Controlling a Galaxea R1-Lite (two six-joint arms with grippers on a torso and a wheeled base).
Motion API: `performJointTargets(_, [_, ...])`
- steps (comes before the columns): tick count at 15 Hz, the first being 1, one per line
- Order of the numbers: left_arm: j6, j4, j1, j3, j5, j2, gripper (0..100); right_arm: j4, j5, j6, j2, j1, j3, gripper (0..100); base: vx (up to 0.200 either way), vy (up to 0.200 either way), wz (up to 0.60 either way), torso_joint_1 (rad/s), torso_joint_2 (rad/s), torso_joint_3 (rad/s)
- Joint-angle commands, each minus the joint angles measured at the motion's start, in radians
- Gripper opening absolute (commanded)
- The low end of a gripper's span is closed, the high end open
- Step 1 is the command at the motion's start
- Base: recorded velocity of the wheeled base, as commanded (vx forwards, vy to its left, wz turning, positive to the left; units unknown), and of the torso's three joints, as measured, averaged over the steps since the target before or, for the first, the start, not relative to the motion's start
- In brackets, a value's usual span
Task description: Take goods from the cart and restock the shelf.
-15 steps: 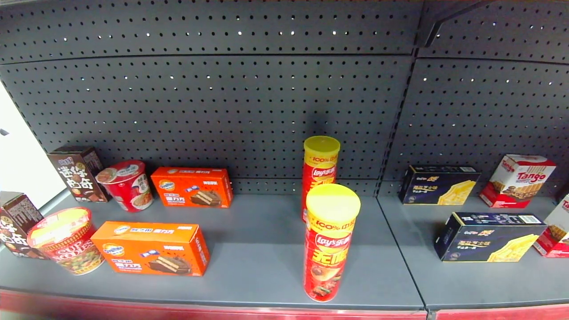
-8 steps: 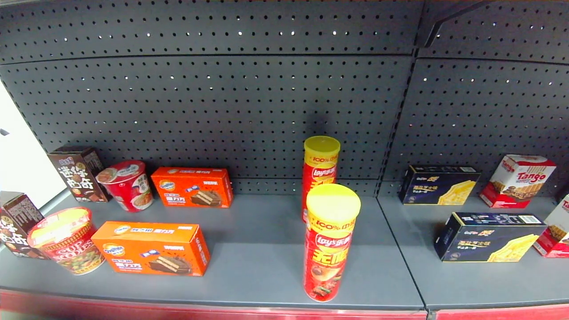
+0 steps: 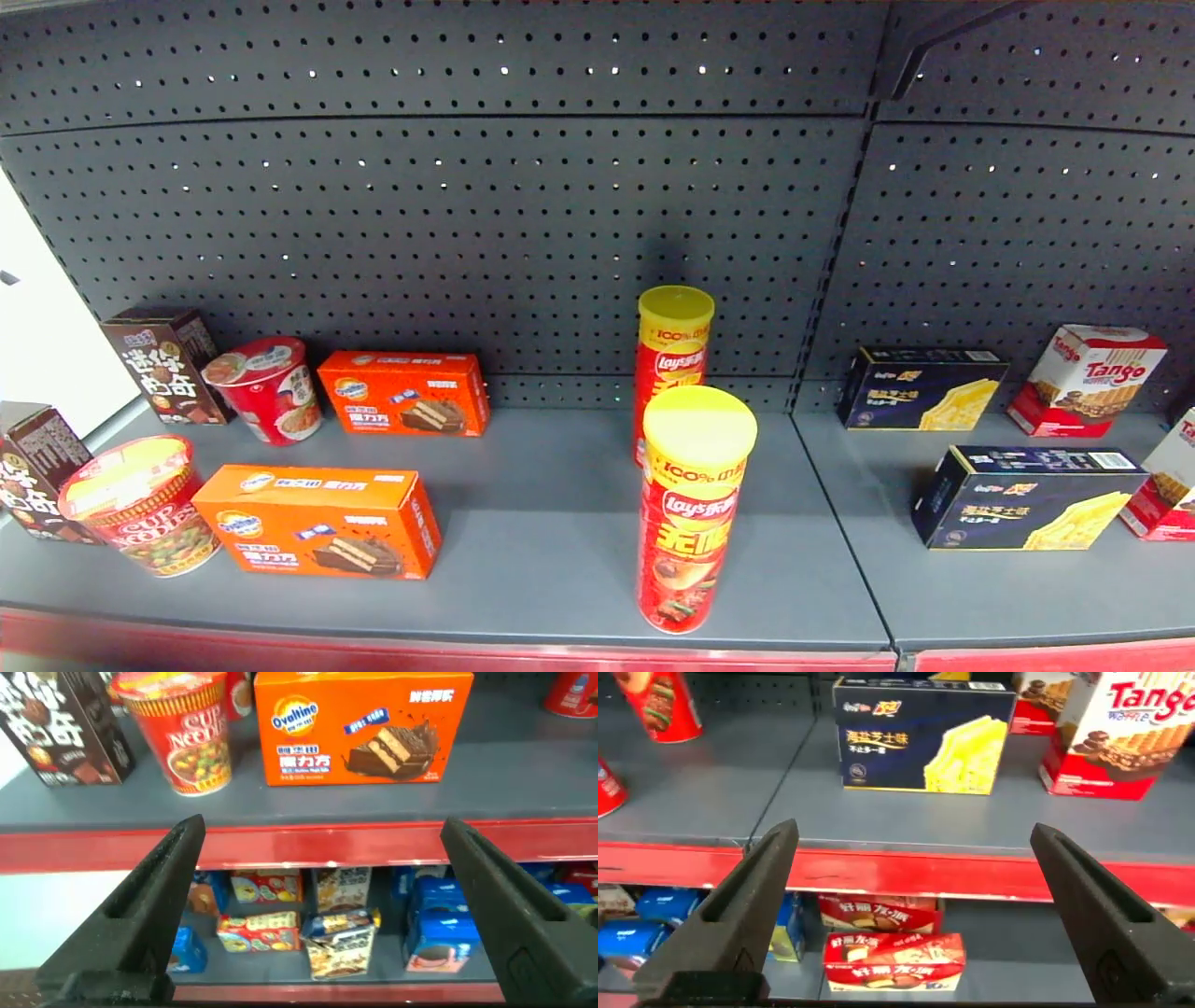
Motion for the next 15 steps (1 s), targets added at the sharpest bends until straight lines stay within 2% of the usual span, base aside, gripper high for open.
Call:
performJointTargets(1, [-0.005, 0.002, -0.001, 0.0, -0.011, 0.004, 100, 0.004, 0.003, 0.002, -0.03, -0.013, -0.005, 100, 0.0, 0.0, 0.0, 0.0, 0.0, 0.0])
performJointTargets(2, [0.002, 0.002, -0.001, 0.0, -0.058, 0.004, 100, 0.007, 0.013, 0.0, -0.044, -0.01, -0.005, 100, 0.0, 0.0, 0.0, 0.0, 0.0, 0.0])
performJointTargets(3, [0.044, 0.005, -0.001, 0.0, -0.124, 0.004, 100, 0.002, 0.023, 0.011, -0.05, -0.008, -0.005, 100, 0.0, 0.0, 0.0, 0.0, 0.0, 0.0])
performJointTargets(4, [0.051, 0.005, -0.001, 0.0, -0.135, 0.004, 100, -0.003, 0.016, 0.071, -0.05, -0.008, -0.002, 100, 0.0, 0.0, 0.0, 0.0, 0.0, 0.0])
performJointTargets(6, [0.036, 0.005, -0.001, 0.0, -0.118, 0.004, 100, -0.003, 0.025, 0.078, -0.05, -0.008, -0.002, 100, -0.1, 0.0, 0.0, 0.001, 0.0, -0.001])
performJointTargets(8, [0.031, 0.005, 0.0, 0.0, -0.106, 0.004, 100, -0.003, 0.025, 0.081, -0.05, -0.008, -0.002, 100, 0.0, 0.0, 0.0, 0.0, 0.0, 0.0])
performJointTargets(10, [0.013, 0.005, 0.0, 0.0, -0.095, 0.004, 100, -0.003, 0.025, 0.078, -0.05, -0.008, -0.002, 100, 0.0, 0.0, 0.0, 0.0, 0.0, 0.0])
performJointTargets(12, [0.021, 0.005, 0.0, 0.0, -0.094, 0.004, 100, -0.003, 0.036, 0.055, -0.05, -0.008, -0.002, 100, 0.0, 0.0, 0.0, 0.0, 0.0, 0.0])
performJointTargets(14, [0.015, 0.005, 0.0, 0.0, -0.089, 0.004, 100, -0.003, 0.046, 0.049, -0.05, -0.008, -0.002, 100, 0.0, 0.0, 0.0, 0.0, 0.0, 0.0])
performJointTargets(15, [0.015, 0.005, 0.0, 0.0, -0.091, 0.004, 100, -0.003, 0.051, 0.038, -0.05, -0.008, -0.002, 100, 0.0, -0.2, 0.0, 0.007, 0.01, 0.002])
